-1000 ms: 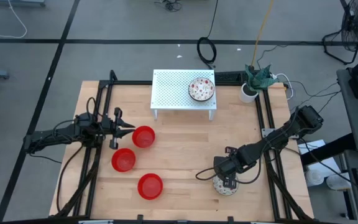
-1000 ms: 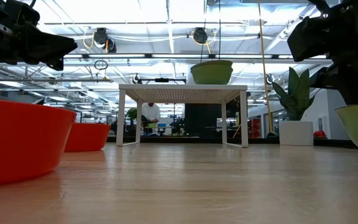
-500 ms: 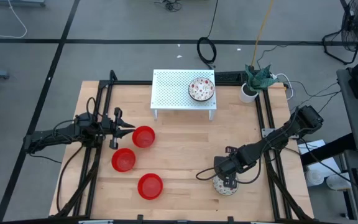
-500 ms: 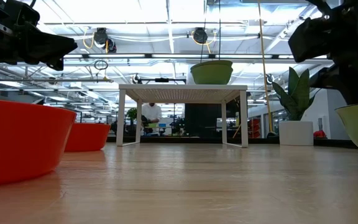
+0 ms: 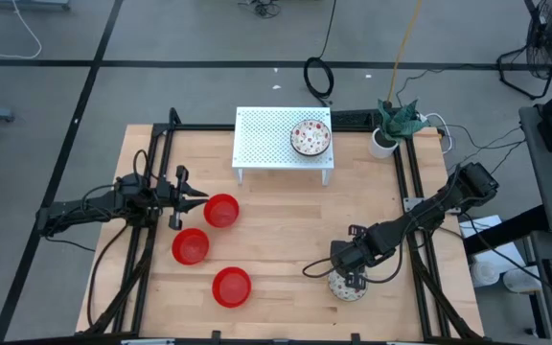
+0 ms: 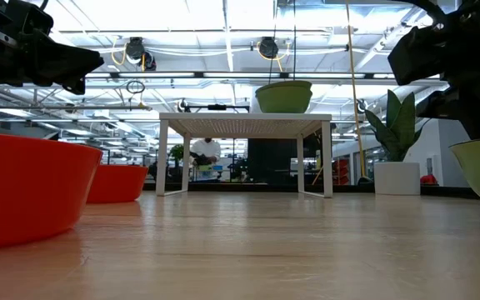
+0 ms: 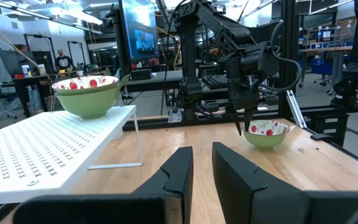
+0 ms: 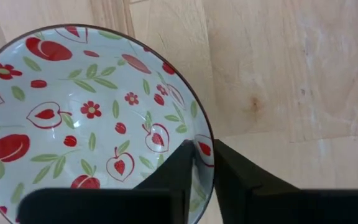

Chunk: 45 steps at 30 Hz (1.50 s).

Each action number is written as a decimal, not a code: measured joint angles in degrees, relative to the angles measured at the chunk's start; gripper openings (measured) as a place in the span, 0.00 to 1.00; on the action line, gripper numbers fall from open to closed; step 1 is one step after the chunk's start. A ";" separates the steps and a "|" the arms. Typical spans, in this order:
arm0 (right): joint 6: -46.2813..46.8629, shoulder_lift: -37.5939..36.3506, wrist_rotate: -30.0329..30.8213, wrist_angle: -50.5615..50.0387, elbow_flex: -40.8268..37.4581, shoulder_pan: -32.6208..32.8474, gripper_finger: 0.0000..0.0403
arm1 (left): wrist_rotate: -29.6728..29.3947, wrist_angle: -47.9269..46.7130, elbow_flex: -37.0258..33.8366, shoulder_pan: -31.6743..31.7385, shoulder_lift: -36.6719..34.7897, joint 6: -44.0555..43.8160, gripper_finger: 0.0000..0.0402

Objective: Pick & Place Mini bowls
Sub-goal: Stack the white patterned bowl on the white patterned bowl on the shelf

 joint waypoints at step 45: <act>-5.49 0.03 1.78 5.30 -0.07 0.01 0.02 | 0.00 0.01 0.01 0.00 0.00 0.00 0.16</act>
